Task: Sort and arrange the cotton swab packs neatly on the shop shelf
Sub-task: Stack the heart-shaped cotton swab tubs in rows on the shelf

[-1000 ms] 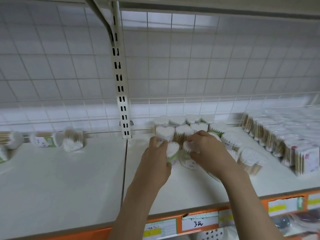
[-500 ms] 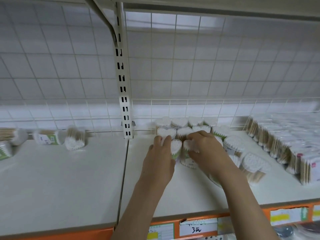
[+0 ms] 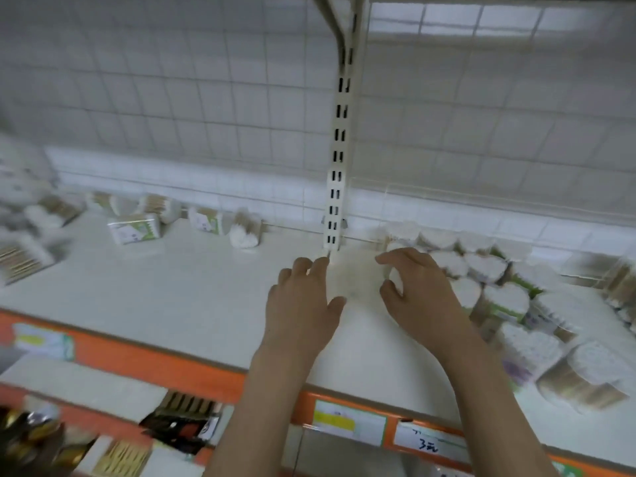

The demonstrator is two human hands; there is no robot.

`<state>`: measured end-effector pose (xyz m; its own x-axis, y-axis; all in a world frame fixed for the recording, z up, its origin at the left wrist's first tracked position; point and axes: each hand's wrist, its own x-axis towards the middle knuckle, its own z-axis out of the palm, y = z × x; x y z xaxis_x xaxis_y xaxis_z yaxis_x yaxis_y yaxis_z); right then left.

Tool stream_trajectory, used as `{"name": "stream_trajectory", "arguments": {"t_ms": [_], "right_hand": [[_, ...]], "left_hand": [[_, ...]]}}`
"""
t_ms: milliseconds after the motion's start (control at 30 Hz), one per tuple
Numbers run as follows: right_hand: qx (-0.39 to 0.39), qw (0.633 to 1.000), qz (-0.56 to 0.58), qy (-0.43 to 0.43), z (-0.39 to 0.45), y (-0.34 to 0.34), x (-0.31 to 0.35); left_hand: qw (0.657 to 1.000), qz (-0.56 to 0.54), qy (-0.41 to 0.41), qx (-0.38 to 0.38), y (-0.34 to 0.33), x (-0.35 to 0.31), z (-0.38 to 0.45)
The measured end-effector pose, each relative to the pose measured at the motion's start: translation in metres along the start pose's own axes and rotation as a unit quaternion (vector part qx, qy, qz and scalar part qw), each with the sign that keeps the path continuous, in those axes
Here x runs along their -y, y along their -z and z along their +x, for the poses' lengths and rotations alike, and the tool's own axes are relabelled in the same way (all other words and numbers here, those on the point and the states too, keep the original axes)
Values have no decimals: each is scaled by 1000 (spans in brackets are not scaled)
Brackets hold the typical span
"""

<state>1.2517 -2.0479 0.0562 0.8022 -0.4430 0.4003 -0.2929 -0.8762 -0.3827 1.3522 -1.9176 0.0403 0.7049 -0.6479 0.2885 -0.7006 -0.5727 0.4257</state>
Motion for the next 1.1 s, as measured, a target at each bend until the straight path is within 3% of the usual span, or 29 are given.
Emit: {"name": "stream_trajectory", "arguments": {"t_ms": [200, 467, 933, 1100], "right_hand": [[40, 997, 49, 37, 1, -31, 27], [46, 996, 64, 41, 21, -70, 65], [38, 995, 38, -81, 125, -166, 143], [53, 987, 14, -151, 154, -197, 155]], "left_hand": [[997, 32, 66, -10, 18, 39, -24], [996, 41, 82, -9, 37, 91, -26], [989, 127, 70, -14, 101, 254, 77], [983, 144, 111, -24, 101, 307, 106]]}}
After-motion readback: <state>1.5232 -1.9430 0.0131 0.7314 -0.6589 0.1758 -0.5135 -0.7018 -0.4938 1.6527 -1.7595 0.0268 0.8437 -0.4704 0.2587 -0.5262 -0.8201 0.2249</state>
